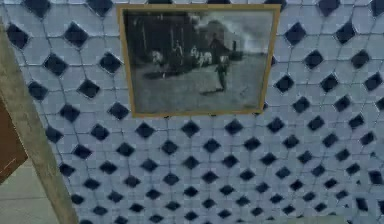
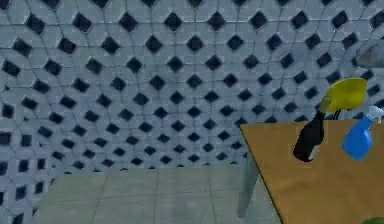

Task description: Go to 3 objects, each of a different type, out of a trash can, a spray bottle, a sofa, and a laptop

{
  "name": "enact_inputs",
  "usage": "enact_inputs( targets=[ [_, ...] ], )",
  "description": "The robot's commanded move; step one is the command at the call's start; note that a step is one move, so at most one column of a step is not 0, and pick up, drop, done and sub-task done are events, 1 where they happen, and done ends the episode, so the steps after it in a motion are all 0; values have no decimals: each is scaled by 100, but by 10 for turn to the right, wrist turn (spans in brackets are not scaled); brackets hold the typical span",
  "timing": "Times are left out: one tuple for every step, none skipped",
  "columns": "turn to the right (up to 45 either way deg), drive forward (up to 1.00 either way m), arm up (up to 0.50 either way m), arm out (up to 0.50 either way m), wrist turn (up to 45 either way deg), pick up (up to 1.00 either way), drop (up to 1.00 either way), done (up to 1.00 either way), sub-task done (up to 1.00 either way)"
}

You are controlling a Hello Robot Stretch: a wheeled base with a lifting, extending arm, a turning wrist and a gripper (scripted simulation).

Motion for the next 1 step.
enact_inputs(
  targets=[
    [-240,0,0,0,0,0,0,0,0]
  ],
)
